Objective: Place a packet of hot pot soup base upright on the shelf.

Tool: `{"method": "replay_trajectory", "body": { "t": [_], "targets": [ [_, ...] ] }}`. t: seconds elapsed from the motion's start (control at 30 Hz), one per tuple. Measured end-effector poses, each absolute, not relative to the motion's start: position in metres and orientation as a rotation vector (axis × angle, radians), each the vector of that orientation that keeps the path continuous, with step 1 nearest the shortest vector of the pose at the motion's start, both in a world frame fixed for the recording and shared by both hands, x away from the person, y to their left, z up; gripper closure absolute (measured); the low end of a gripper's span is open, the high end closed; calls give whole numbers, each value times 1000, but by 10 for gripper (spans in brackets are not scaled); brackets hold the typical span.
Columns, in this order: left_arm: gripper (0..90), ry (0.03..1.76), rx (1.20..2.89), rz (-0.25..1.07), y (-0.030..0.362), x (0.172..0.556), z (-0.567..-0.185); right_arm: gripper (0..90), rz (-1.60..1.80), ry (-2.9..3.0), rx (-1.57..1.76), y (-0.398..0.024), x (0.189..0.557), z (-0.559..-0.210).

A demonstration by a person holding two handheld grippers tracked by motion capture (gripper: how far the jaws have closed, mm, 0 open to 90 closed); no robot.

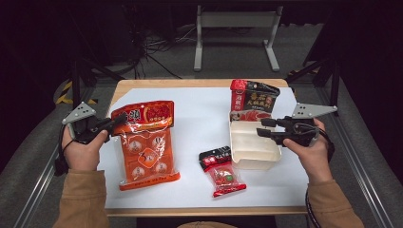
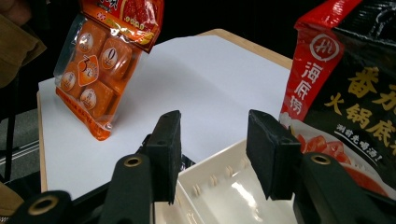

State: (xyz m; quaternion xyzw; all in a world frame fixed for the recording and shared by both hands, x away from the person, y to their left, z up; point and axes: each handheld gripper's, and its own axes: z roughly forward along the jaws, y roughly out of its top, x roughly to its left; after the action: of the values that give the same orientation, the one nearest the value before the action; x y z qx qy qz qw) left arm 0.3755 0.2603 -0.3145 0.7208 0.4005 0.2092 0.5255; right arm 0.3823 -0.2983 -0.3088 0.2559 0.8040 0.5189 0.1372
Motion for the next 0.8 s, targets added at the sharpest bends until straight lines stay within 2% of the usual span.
{"method": "replay_trajectory", "body": {
  "t": [0.3,0.63,0.8],
  "targets": [
    [900,858,1672,556,252,357,-296,549,1510,2320,703,-292,379,-299],
    [900,686,1694,565,226,329,-269,549,1532,2329,688,-289,381,-298],
    [900,655,1701,581,220,324,-264,549,1544,2331,690,-287,384,-300]
  ]
}}
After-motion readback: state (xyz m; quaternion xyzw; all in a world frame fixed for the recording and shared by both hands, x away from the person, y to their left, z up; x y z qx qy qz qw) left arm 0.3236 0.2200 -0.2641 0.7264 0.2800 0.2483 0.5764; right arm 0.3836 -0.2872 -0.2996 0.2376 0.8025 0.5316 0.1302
